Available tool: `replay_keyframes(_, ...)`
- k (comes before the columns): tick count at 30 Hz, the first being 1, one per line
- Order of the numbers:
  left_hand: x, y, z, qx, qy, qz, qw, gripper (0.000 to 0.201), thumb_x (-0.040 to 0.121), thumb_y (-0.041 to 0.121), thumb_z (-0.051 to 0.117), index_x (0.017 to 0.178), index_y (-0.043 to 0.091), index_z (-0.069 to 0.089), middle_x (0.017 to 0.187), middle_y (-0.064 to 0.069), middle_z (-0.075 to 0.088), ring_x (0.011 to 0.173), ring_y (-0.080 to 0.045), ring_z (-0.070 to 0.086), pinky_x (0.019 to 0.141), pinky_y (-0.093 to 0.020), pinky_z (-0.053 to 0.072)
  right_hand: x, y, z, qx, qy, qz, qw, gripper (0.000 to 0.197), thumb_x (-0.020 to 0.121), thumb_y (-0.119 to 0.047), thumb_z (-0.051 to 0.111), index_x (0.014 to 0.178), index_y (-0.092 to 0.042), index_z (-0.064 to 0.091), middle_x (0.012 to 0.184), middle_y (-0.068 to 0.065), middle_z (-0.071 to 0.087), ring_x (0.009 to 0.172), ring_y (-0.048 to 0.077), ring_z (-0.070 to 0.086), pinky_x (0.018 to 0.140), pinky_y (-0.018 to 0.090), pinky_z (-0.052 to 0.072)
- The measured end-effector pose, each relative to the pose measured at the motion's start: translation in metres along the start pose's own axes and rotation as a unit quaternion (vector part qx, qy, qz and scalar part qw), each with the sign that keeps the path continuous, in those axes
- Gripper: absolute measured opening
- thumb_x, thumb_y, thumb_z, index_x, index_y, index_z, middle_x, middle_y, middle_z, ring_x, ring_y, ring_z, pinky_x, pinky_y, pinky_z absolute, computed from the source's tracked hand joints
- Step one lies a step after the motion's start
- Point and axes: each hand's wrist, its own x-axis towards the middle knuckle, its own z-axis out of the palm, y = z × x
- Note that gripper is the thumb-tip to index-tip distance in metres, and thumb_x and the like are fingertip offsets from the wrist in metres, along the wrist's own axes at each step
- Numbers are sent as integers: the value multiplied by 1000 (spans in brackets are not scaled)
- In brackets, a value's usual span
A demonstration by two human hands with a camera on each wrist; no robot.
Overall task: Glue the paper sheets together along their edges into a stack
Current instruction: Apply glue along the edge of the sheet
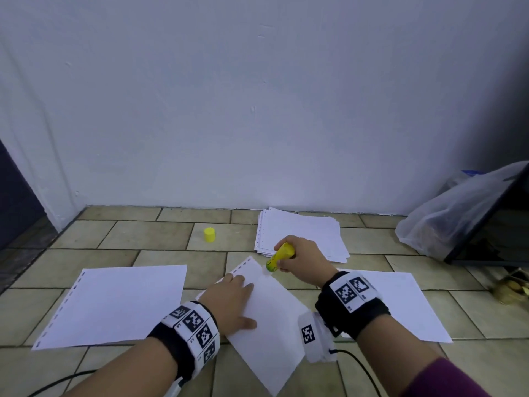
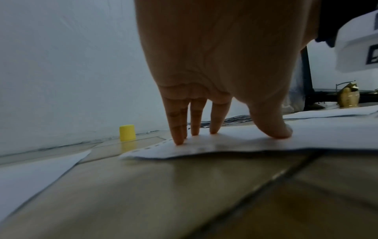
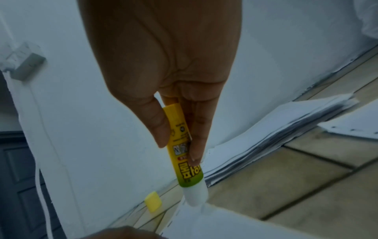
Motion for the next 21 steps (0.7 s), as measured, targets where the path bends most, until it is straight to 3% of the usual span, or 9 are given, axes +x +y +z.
replay_keyframes(3, 1, 6, 2, -8, -6, -26, 1000, 88, 83, 64, 56, 147, 12, 25, 145, -8, 31, 133, -26, 29, 106, -40, 35, 9, -3, 11, -2, 15, -17, 1000, 22, 82, -9, 64, 97, -24, 56, 107, 9, 64, 96, 24, 62, 84, 33, 52)
replay_keyframes(7, 1, 10, 2, -7, 3, -41, 999, 84, 81, 64, 59, 135, 5, 34, 138, -10, 38, 126, -26, 35, 103, -40, 38, 18, -8, 24, 3, 9, -34, 999, 21, 86, -10, 60, 106, -16, 60, 106, 12, 66, 96, 26, 64, 84, 32, 52)
replay_keyframes(11, 0, 11, 1, 4, -1, -42, 999, 87, 83, 65, 56, 139, 3, 32, 144, -12, 33, 130, -28, 32, 106, -42, 36, 22, -8, 30, -42, -41, -40, 997, 27, 88, -11, 60, 115, -14, 58, 112, 14, 62, 100, 27, 61, 86, 34, 51)
replay_keyframes(16, 0, 11, 0, 1, -2, -43, 999, 91, 83, 64, 57, 144, 4, 27, 150, -11, 28, 136, -26, 28, 110, -40, 33, 9, -8, 1, -148, -127, -52, 979, 28, 91, -15, 60, 118, -17, 57, 114, 11, 62, 105, 24, 59, 93, 36, 48)
replay_keyframes(19, 4, 8, -1, 12, -6, -40, 999, 86, 85, 59, 57, 144, 4, 27, 149, -11, 30, 136, -26, 29, 111, -39, 33, -8, -6, -20, -205, -162, -58, 964, 29, 90, -16, 61, 119, -18, 57, 114, 6, 61, 100, 18, 56, 89, 29, 46)
replay_keyframes(21, 6, 5, 0, 24, -1, -34, 999, 72, 91, 47, 55, 142, 3, 29, 147, -12, 32, 135, -26, 30, 111, -36, 31, -20, -1, -30, -238, -175, -60, 953, 29, 89, -16, 61, 118, -20, 58, 106, 1, 60, 92, 13, 49, 83, 26, 43)
